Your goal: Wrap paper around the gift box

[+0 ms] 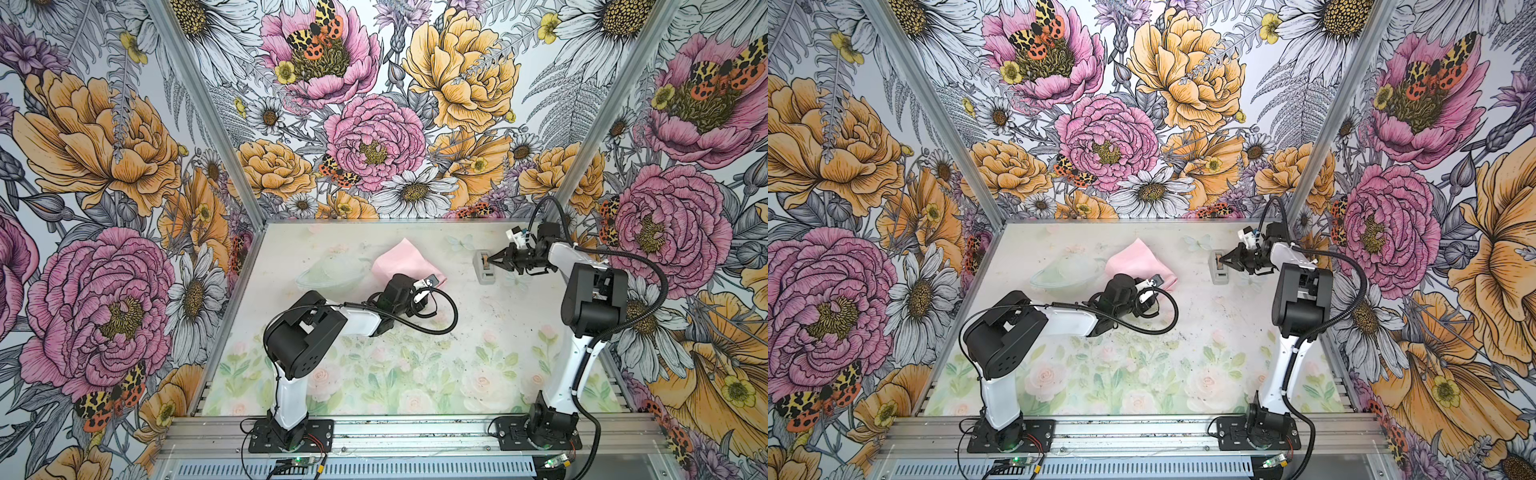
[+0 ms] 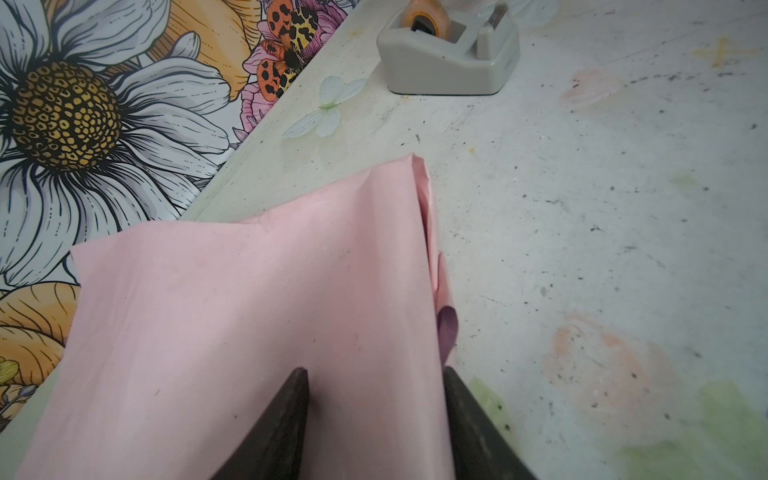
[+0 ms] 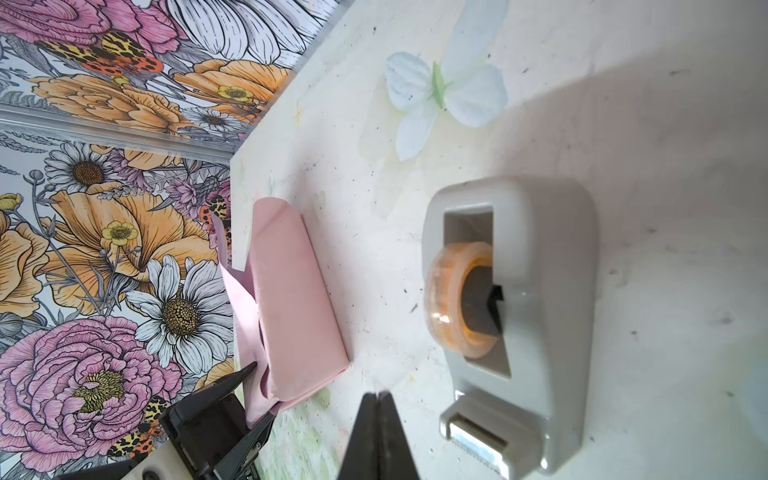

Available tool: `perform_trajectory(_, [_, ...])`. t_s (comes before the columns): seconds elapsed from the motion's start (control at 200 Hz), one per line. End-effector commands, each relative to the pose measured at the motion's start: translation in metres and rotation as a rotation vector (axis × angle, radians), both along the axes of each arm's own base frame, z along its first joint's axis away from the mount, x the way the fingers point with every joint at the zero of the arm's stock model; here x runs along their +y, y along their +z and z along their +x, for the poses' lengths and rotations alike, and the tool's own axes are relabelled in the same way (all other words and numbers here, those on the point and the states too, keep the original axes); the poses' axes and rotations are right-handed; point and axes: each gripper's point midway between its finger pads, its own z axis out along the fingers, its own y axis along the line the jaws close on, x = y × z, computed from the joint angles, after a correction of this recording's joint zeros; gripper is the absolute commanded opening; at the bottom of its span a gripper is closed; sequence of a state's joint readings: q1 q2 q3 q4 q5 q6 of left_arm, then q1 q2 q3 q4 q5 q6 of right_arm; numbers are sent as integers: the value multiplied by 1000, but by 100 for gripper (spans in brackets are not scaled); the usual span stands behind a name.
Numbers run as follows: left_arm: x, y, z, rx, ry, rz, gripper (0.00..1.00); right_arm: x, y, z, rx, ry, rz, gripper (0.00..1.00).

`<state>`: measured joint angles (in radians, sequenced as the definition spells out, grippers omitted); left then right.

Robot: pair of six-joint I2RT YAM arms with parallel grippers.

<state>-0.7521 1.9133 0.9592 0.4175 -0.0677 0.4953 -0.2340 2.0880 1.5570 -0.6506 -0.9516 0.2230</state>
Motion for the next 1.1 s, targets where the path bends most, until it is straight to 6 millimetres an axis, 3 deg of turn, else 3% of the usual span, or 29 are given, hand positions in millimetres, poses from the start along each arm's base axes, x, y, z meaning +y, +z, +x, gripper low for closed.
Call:
perform_trajectory(0.0, [26,-83,-34,249,-5,145,50,-1,24,-7,-41,-11,8,0])
perform_trajectory(0.445, [24,-84,-35,251,-13,145,50,-3,-11,-56,87,-85,-46,0])
perform_trajectory(1.096, [22,-84,-38,250,-20,145,49,0,-46,-72,163,-115,-33,0])
